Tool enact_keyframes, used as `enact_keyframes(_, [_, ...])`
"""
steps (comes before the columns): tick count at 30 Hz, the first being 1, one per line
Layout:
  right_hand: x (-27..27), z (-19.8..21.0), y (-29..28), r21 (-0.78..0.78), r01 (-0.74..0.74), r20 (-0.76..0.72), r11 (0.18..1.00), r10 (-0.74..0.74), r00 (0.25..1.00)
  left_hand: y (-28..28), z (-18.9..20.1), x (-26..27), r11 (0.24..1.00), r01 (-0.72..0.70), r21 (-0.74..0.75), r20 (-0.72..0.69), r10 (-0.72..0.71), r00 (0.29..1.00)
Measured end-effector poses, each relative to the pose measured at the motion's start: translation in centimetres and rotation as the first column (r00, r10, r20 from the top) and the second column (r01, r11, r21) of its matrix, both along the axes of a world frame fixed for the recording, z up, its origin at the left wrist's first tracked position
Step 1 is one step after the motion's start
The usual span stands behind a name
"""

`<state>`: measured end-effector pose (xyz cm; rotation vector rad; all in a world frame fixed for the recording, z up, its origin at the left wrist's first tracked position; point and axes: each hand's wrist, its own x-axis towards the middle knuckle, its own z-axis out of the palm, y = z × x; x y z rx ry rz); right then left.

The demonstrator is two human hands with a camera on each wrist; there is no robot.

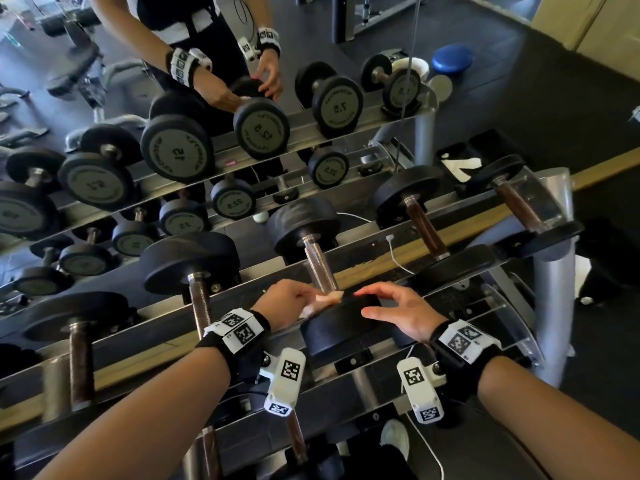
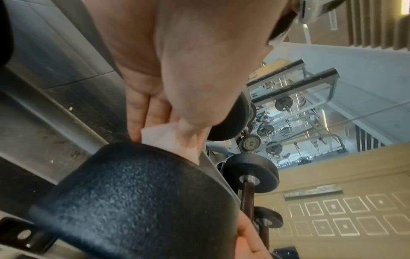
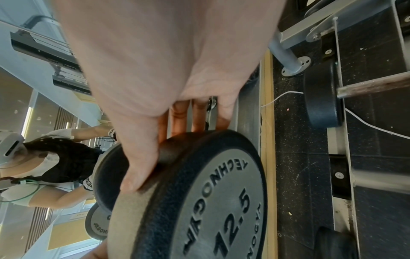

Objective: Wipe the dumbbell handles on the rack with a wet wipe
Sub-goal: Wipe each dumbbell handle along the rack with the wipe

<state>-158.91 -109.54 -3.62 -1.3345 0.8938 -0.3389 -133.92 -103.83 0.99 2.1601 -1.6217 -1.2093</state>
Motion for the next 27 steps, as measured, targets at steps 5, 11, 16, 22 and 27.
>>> enact_keyframes(5, [0.0,-0.1,0.2,0.001,0.019,-0.01,1.0,-0.019,1.0,0.1,0.8,1.1,0.836,-0.435,-0.336,-0.061,0.441,0.895])
enact_keyframes(11, [0.0,-0.2,0.4,0.01,0.034,0.003,0.999,-0.034,0.999,-1.5,1.0,0.6,0.715,-0.532,-0.454,-0.103,0.551,0.828])
enact_keyframes(16, [0.1,-0.2,0.5,0.023,0.054,0.024,0.998,-0.054,0.998,-2.1,-2.3,-1.7,0.953,-0.215,-0.216,0.062,0.233,0.971])
enact_keyframes(22, [0.1,0.6,0.6,0.023,0.038,0.041,0.999,-0.039,0.998,-1.2,-2.7,-1.2,0.974,-0.156,-0.163,0.093,0.173,0.981])
enact_keyframes(27, [0.3,0.8,0.4,0.052,0.033,0.044,0.998,-0.035,0.998,0.4,-2.3,-1.7,0.996,-0.033,-0.078,0.126,0.042,0.991])
